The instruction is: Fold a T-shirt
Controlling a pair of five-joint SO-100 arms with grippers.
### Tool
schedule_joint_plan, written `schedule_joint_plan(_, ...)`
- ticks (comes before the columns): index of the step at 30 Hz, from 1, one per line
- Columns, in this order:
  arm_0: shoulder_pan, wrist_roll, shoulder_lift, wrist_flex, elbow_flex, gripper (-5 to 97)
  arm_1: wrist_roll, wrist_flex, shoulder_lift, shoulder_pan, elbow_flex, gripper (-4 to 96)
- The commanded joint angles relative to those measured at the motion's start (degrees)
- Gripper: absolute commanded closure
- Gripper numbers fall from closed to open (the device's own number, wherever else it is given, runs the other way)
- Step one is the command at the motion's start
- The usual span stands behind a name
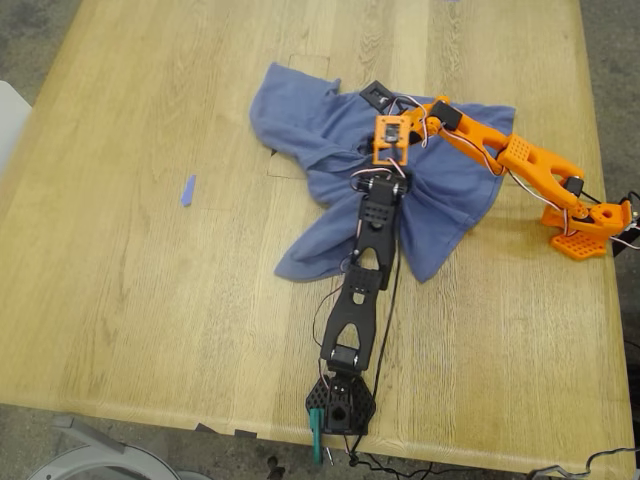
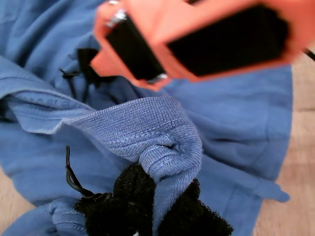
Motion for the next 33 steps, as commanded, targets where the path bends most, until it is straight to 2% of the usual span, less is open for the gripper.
schedule_joint_plan(1,4.7,-0.9,9.5,-2.1,-2.3,92,0.3,0.5,5.6,1.2,-1.1,91.4)
schedule_joint_plan(20,21.7,-1.1,-2.9,-13.0,-2.4,92,0.4,4.2,5.4,6.1,-1.2,91.4)
schedule_joint_plan(33,23.7,-1.0,-17.0,-17.7,-2.4,92,0.6,5.4,4.7,5.4,-1.2,91.4)
